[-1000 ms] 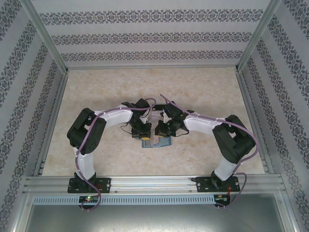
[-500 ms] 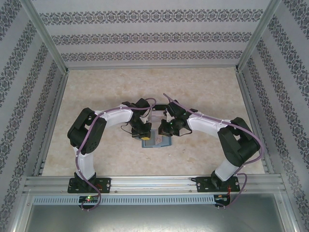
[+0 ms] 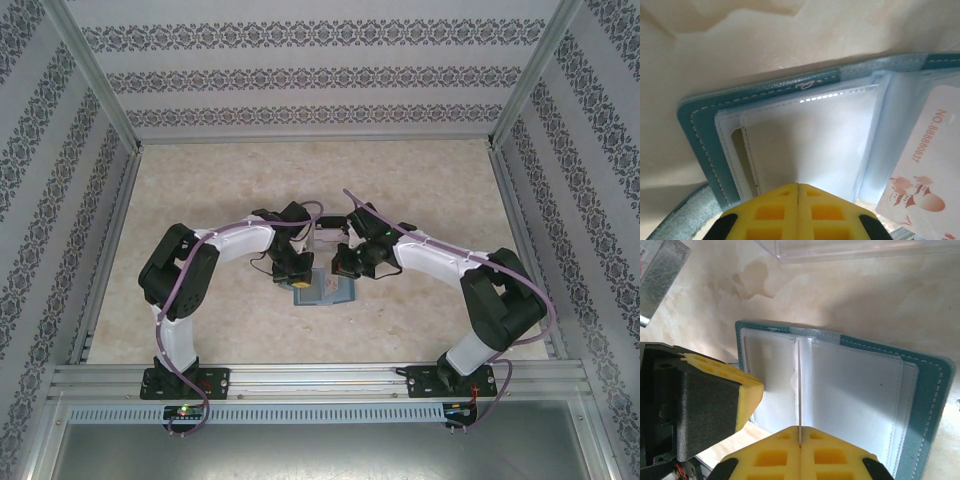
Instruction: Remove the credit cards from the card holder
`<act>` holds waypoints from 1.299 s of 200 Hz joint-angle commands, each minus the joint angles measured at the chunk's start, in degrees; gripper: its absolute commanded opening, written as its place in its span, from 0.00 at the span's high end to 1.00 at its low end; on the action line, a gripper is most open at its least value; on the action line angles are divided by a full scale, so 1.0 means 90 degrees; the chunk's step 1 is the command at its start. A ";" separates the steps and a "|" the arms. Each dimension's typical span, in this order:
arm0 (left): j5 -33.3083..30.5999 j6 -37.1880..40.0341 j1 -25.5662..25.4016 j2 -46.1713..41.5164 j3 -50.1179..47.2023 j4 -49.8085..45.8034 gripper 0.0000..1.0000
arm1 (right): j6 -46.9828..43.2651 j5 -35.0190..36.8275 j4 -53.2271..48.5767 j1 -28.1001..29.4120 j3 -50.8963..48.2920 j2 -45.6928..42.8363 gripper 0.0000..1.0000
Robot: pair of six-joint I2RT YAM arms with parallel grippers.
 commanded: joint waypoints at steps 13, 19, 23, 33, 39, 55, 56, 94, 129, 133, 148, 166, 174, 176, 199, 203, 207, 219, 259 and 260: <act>-0.0329 -0.0024 -0.0072 -0.0521 0.0074 0.0044 1.00 | -0.0598 0.0184 -0.0502 -0.0167 0.0305 -0.0223 0.96; -0.0366 -0.0026 -0.0072 -0.0557 0.0056 0.0053 1.00 | -0.0717 0.0239 -0.0597 -0.0193 0.0357 -0.0227 0.96; -0.0395 -0.0027 -0.0067 -0.0582 0.0045 0.0062 1.00 | -0.0779 0.0263 -0.0659 -0.0215 0.0392 -0.0224 0.97; -0.0465 -0.0036 -0.0064 -0.0635 -0.0006 0.0084 0.99 | -0.0997 0.0337 -0.0840 -0.0273 0.0505 -0.0204 0.98; -0.0503 -0.0031 -0.0063 -0.0656 -0.0028 0.0092 0.99 | -0.1145 0.0388 -0.0964 -0.0302 0.0586 -0.0184 0.98; -0.0604 -0.0040 -0.0060 -0.0718 -0.0098 0.0098 0.99 | -0.1638 0.0505 -0.1157 -0.0354 0.0738 -0.0237 0.99; -0.0611 -0.0043 -0.0061 -0.0722 -0.0104 0.0100 0.99 | -0.1672 0.0513 -0.1165 -0.0355 0.0747 -0.0242 0.99; -0.0693 -0.0133 -0.0043 -0.0898 -0.0357 0.0303 0.99 | -0.2923 0.0801 -0.1254 -0.0499 0.0992 -0.0337 1.00; -0.0698 -0.0117 -0.0024 -0.0984 -0.0499 0.0362 0.99 | -0.4246 0.0176 -0.1431 -0.0648 0.1312 -0.0138 1.00; -0.0699 -0.0123 -0.0016 -0.0992 -0.0509 0.0365 0.98 | -0.4411 0.0119 -0.1477 -0.0649 0.1360 -0.0087 1.00; -0.0702 -0.0115 0.0006 -0.1018 -0.0547 0.0376 0.99 | -0.4912 0.0143 -0.1804 -0.0662 0.1721 0.0145 1.00; -0.0715 -0.0106 0.0033 -0.1071 -0.0601 0.0414 0.98 | -0.5857 -0.0004 -0.2050 -0.0648 0.1997 0.0359 1.00; -0.0718 -0.0111 0.0045 -0.1094 -0.0619 0.0437 0.99 | -0.6210 -0.0025 -0.2098 -0.0639 0.2060 0.0403 1.00; -0.0709 -0.0109 0.0047 -0.1096 -0.0629 0.0440 0.98 | -0.6318 -0.0018 -0.2108 -0.0631 0.2081 0.0413 1.00; -0.0734 -0.0092 0.0093 -0.1136 -0.0677 0.0453 0.98 | -0.7291 0.0062 -0.2233 -0.0609 0.2330 0.0574 1.00; -0.0737 -0.0095 0.0102 -0.1144 -0.0693 0.0459 0.98 | -0.7457 0.0067 -0.2289 -0.0604 0.2408 0.0604 1.00; -0.0736 -0.0092 0.0100 -0.1146 -0.0704 0.0463 0.99 | -0.7618 0.0088 -0.2349 -0.0596 0.2485 0.0641 1.00; -0.0746 -0.0094 0.0123 -0.1146 -0.0707 0.0458 0.98 | -0.8012 0.0152 -0.2507 -0.0577 0.2705 0.0740 1.00; -0.0729 -0.0068 0.0179 -0.1136 -0.0721 0.0417 0.99 | -0.9277 0.0443 -0.3370 -0.0577 0.3505 0.1170 1.00; -0.0728 -0.0072 0.0180 -0.1141 -0.0718 0.0416 0.99 | -0.9300 0.0462 -0.3395 -0.0578 0.3527 0.1184 1.00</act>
